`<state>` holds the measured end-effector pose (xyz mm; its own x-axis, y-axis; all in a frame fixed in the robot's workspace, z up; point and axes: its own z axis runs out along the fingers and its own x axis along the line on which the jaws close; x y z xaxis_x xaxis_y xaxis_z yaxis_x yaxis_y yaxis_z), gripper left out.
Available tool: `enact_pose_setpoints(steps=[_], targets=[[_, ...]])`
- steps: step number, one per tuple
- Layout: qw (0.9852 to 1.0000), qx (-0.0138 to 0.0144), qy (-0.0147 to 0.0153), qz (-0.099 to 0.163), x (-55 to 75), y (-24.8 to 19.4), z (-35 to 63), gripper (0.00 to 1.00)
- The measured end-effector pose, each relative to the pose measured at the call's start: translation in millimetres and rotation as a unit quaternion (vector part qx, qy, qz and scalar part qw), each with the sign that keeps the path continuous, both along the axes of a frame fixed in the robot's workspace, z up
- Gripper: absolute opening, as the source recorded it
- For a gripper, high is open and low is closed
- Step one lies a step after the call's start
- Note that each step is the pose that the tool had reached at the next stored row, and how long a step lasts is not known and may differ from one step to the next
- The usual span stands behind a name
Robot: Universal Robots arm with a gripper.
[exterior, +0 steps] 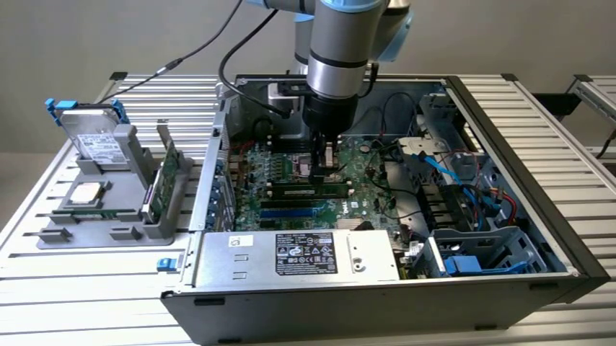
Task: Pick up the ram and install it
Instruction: 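Press down the ram until it locks into place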
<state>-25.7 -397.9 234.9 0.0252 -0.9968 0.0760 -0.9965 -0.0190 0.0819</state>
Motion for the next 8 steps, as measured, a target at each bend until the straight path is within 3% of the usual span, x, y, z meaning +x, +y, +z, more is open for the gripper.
enact_pose_setpoints(steps=[3,6,8], targets=[[1.0000,-0.0008,0.0000,0.000,0.0,0.2,-0.3,0.10],[1.0000,-0.0044,0.0000,0.000,0.0,1.3,-2.0,0.10],[1.0000,-0.0049,0.0003,0.000,0.0,1.3,-2.0,0.10]])
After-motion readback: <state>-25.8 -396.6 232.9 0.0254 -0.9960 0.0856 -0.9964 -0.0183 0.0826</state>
